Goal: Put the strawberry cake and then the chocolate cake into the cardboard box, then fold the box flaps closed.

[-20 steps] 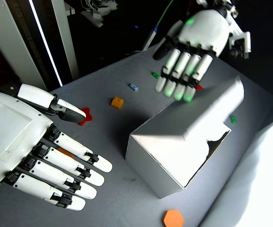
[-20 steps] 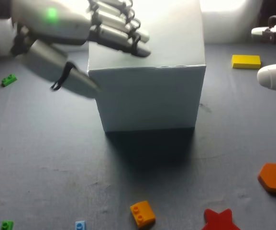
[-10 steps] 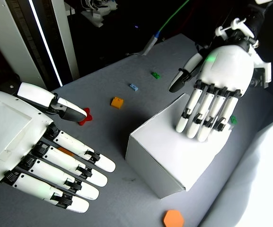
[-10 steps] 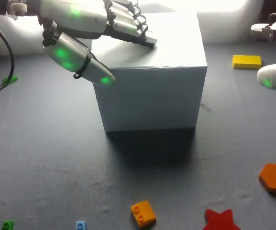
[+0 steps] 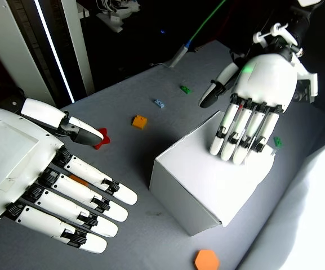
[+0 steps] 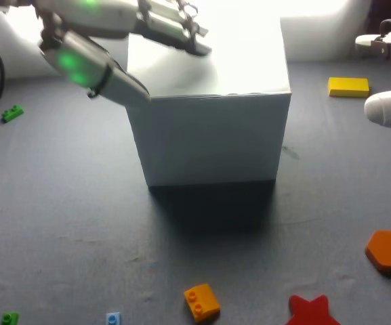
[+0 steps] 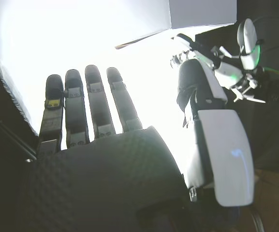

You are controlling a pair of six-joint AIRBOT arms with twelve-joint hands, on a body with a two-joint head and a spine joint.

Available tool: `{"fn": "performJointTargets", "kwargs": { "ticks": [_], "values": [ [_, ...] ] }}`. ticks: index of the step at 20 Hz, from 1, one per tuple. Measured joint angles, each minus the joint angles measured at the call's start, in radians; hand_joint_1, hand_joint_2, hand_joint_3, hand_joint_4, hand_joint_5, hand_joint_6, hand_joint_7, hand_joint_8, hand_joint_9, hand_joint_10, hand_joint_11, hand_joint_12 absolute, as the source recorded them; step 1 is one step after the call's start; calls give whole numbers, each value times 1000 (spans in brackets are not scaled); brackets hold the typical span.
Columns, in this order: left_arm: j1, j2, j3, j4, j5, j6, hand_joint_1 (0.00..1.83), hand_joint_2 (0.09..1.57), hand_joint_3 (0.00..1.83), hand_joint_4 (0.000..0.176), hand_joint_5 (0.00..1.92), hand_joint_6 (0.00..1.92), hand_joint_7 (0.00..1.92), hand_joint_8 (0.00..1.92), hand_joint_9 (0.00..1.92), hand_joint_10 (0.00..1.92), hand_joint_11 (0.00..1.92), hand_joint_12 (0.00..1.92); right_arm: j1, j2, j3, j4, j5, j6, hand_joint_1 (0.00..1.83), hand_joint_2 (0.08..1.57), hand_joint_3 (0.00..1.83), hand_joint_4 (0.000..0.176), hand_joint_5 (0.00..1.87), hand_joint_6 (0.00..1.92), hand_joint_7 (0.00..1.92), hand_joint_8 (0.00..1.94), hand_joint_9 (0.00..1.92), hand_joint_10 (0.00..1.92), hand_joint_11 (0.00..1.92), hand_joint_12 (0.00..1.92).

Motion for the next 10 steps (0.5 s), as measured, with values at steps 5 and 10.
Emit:
{"fn": "performJointTargets", "kwargs": {
  "ticks": [5,10],
  "values": [
    [-29,114,-84,60,-4,-39,0,1219,0,0,242,14,196,8,230,12,0,750,-4,1,-2,0,-3,-1,40,1180,0,0,251,32,242,10,221,31,0,800],
    [-29,246,-201,95,-16,-78,206,1167,0,0,927,67,1005,82,861,255,283,1342,-5,1,-4,0,-11,-11,151,1174,4,0,813,137,924,122,664,726,173,1678]
  ]
}}
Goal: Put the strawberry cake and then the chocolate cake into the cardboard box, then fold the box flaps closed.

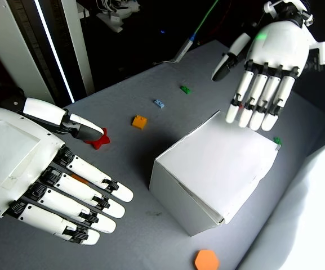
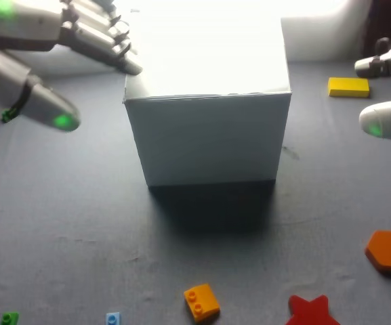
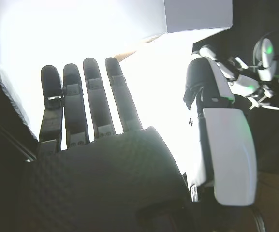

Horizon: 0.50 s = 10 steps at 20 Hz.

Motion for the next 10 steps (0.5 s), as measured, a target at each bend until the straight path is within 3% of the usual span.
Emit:
{"fn": "performJointTargets", "kwargs": {
  "ticks": [1,2,3,4,5,7,8,10],
  "values": [
    [14,29,-31,-3,0,-2,173,1178,0,0,1024,74,1104,85,886,431,328,1423,0,0,-1,0,-2,-8,110,1203,7,0,900,141,1017,117,700,870,252,1773],
    [24,52,-55,2,2,-5,117,1207,3,0,1133,128,1250,218,871,964,416,1601,0,1,-5,0,-2,-9,73,1242,13,0,1014,180,1164,153,811,1080,430,1891],
    [44,75,-76,3,-2,-5,119,1255,10,0,1113,542,1252,661,938,1347,547,1768,0,2,-9,0,-3,-11,44,1305,7,0,1042,258,1257,332,926,1383,583,1915],
    [68,107,-108,21,-5,-11,113,1290,10,0,1031,944,1194,995,981,1539,647,1853,0,2,-11,0,-6,-14,36,1347,6,0,1037,477,1206,830,1005,1609,727,1920],
    [85,129,-134,18,-6,-11,153,1328,12,0,1004,1209,1149,1275,1048,1699,806,1907,0,2,-11,0,-6,-17,83,1403,12,0,986,852,1185,1218,1098,1783,858,1921],
    [130,174,-190,11,2,-11,196,1426,18,0,1000,1603,1111,1658,1090,1904,1022,1920,0,4,-15,-1,-3,-24,107,1484,16,0,962,1335,1192,1579,1228,1906,1111,1921],
    [150,196,-227,13,6,-11,251,1473,19,0,1042,1696,1131,1764,1145,1918,1105,1921,0,5,-17,0,-3,-27,167,1516,16,0,1015,1455,1250,1682,1307,1918,1248,1921],
    [181,235,-294,11,6,-12,329,1520,12,0,1070,1867,1136,1907,1188,1921,1180,1921,0,6,-18,0,-3,-29,255,1550,11,0,1074,1707,1309,1800,1385,1921,1334,1921]
  ]
}}
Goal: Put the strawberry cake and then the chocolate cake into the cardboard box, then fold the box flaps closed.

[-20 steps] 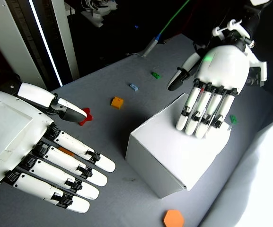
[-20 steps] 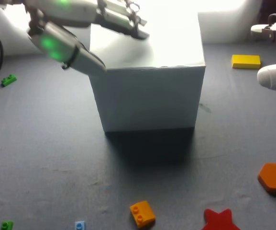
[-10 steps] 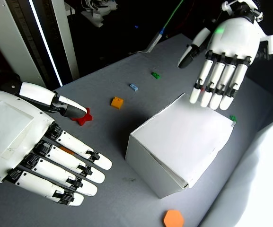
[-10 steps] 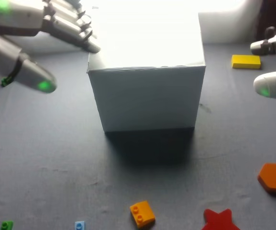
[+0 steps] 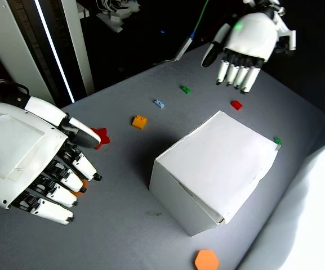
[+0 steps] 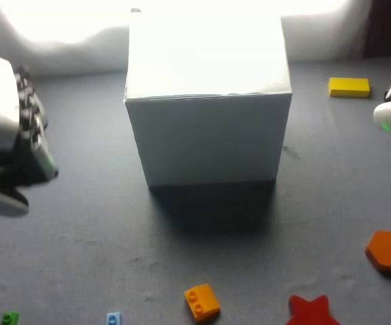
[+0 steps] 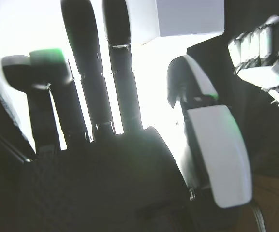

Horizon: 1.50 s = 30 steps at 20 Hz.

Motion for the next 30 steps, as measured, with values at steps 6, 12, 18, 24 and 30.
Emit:
{"fn": "performJointTargets", "kwargs": {
  "ticks": [6,12,18,24,30],
  "values": [
    [32,110,-141,-50,-7,5,464,1496,0,0,1082,1921,1150,1921,1196,1921,1209,1921,0,0,-5,0,0,-10,261,1530,0,0,1030,1757,1267,1777,1339,1921,1320,1921],
    [33,120,-103,-75,14,13,392,1500,2,0,1051,1882,1139,1895,1161,1921,1152,1921,-7,1,-9,0,0,-14,309,1542,1,0,1031,1794,1280,1751,1318,1921,1248,1921],
    [30,113,-18,-71,26,10,476,1480,0,0,1087,1921,1164,1921,1198,1921,1174,1921,-7,1,-9,0,1,-14,342,1522,0,0,1064,1856,1309,1785,1357,1921,1315,1921],
    [-22,101,-29,-49,3,0,439,1484,2,0,1028,1921,1142,1921,1181,1921,1168,1921,-7,1,-11,0,1,-15,345,1537,0,0,1078,1745,1347,1771,1371,1921,1321,1921],
    [-53,94,-22,-34,-2,-14,446,1479,0,0,1022,1849,1137,1916,1172,1921,1108,1921,-7,1,-11,0,0,-27,405,1531,1,0,1085,1760,1356,1855,1400,1921,1306,1921]
  ]
}}
